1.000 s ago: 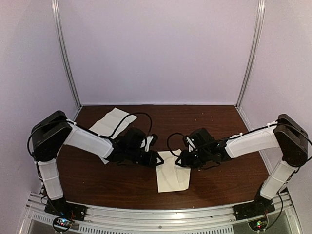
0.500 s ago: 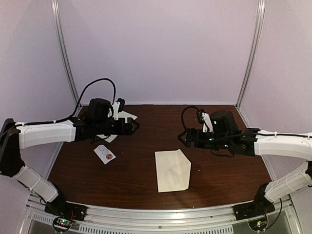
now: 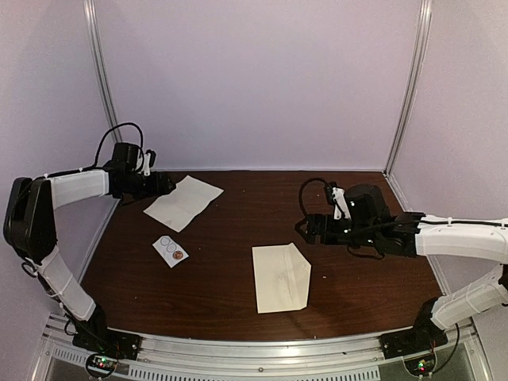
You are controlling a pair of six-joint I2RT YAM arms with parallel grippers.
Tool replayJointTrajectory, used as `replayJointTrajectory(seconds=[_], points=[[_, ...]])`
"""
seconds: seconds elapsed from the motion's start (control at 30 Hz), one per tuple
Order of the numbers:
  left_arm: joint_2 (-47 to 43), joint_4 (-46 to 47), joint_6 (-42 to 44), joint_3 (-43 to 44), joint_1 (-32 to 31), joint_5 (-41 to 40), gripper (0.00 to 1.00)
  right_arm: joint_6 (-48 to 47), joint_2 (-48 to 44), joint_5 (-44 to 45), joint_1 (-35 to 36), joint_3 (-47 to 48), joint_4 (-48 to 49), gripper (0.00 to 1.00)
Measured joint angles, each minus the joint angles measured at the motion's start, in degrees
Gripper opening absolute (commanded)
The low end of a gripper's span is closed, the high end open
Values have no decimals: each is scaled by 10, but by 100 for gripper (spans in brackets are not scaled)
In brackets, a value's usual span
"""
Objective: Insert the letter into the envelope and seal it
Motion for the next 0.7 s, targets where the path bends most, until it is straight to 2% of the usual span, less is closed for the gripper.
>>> replayJointTrajectory(seconds=[0.13, 0.3, 0.5, 0.7], points=[[68, -16, 20, 72, -1, -7, 87, 3, 0, 13, -2, -7, 0, 98], [148, -25, 38, 119, -3, -13, 86, 12, -22, 45, -7, -17, 1, 98], [207, -41, 43, 123, -3, 7, 85, 18, -52, 71, -9, -26, 6, 98], [214, -45, 36, 119, -3, 40, 85, 26, -62, 85, -11, -37, 14, 98]])
